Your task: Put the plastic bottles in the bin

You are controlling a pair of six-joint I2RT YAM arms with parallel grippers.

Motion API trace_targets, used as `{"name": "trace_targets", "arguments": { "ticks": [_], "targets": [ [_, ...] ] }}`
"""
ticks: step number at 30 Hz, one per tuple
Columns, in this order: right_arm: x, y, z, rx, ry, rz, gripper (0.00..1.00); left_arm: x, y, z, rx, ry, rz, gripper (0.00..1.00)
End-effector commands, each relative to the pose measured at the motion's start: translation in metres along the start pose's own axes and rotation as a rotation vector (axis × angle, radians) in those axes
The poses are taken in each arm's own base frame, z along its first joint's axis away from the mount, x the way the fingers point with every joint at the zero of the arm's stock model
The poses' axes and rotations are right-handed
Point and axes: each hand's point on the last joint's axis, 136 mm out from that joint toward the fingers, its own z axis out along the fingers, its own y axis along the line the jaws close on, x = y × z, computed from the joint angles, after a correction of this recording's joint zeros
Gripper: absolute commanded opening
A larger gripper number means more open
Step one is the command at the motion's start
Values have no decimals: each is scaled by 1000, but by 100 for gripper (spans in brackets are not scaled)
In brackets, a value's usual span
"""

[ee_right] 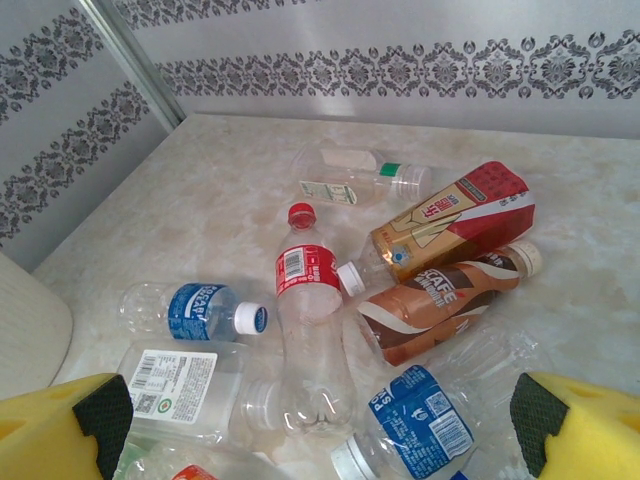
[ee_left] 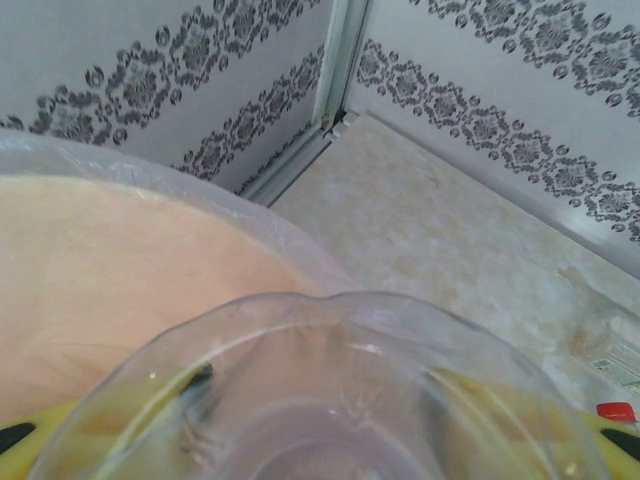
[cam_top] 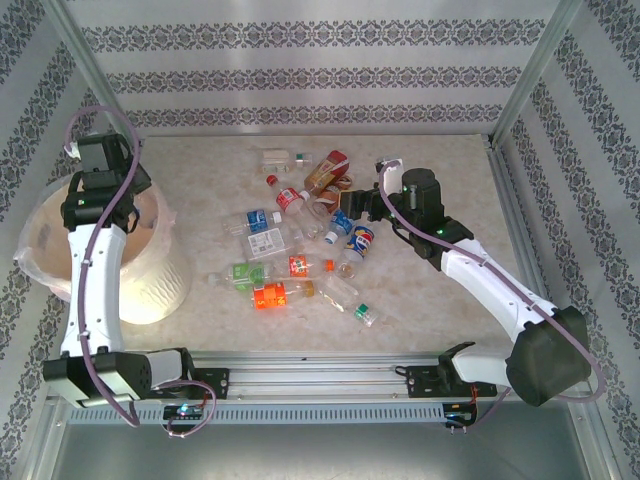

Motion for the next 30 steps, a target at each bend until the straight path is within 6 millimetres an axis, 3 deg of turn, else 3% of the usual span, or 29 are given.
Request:
{"name": "trace_targets", "arguments": {
  "ticks": [1,7,12,16,24,28,30],
  "targets": [
    [-2,-6,-1,23,-5,24,98,4,0,12,39,15,-95,59],
    [4,-10,0,41,10,34,98,15,10,21,35,53,-171,76],
    [32,-18,2,54,76,48,98,16,19,21,-6,57,-170,81],
    [65,-21,0,72,164,86,98,8,14,7,28,53,-170,83],
    [172,-2,-23,83,429,113,98,-3,-6,-47,216,-4,-185,97],
    [204,7,-39,105,492,78,98,-2,-30,-64,385,3,-199,100],
    [217,9,-47,129,512,21,98,-1,-54,-74,534,17,-209,100]
  ]
}}
